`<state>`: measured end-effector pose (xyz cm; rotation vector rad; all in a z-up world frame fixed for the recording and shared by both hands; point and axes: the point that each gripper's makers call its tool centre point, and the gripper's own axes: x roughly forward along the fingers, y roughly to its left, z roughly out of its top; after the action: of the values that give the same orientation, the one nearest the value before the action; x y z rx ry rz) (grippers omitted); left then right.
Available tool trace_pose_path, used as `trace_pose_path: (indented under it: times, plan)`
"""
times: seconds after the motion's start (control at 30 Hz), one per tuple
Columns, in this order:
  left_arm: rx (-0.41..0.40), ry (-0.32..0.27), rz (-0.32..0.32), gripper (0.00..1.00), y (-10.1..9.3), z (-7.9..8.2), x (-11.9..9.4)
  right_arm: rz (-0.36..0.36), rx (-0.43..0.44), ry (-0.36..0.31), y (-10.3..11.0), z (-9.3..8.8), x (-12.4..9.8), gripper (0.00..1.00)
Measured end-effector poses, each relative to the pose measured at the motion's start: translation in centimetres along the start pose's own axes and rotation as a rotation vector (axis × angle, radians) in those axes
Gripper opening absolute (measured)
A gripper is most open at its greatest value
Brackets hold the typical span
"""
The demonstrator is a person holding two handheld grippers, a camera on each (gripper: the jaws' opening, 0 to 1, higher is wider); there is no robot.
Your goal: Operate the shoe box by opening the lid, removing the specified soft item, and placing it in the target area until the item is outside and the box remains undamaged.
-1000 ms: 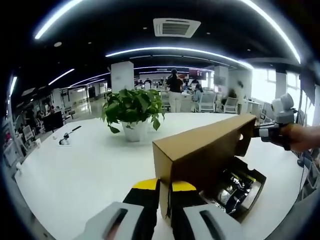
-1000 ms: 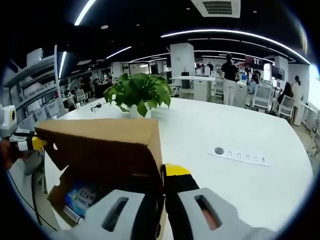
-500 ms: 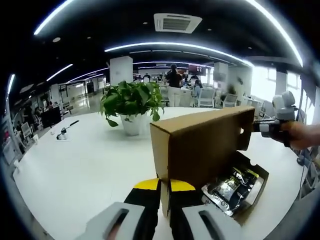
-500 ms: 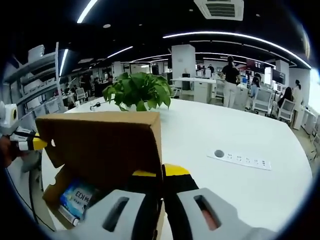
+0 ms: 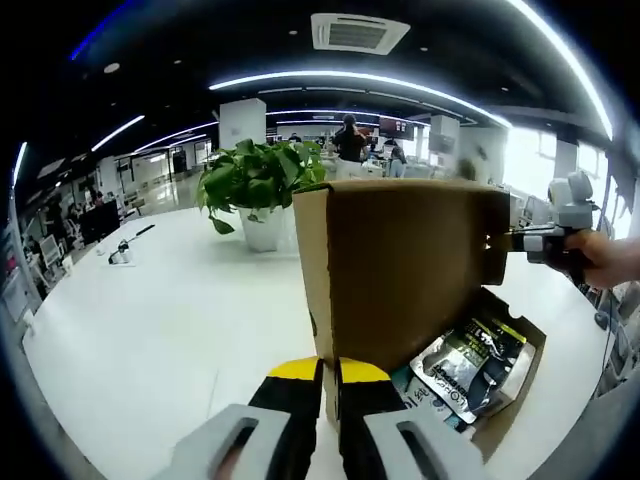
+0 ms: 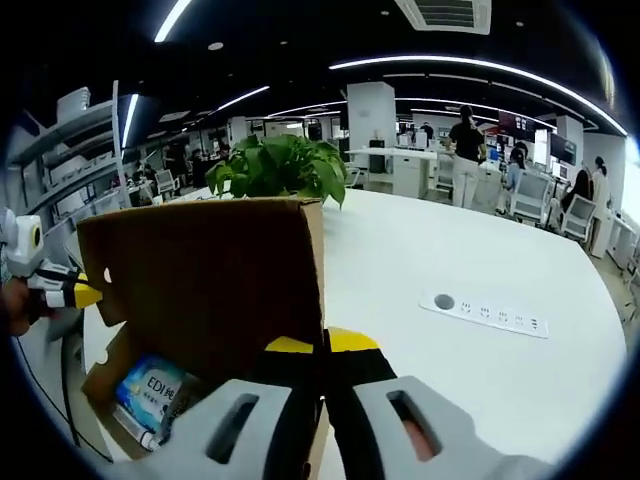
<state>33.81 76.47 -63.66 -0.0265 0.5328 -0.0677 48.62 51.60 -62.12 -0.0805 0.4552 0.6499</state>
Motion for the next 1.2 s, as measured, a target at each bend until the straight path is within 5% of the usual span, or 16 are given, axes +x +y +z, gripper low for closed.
trace_pose_path:
  times: [0.37,1.2]
  plan:
    - [-0.017,0.013,0.0,0.04,0.5,-0.6,1.0,0.007,0.03,0.07,-0.3,-1.8,1.0,0.0]
    - [-0.039,0.032,0.009,0.04,1.1,-1.1,2.7,0.008,0.054,0.113,-0.6,-3.0,3.0,0.0]
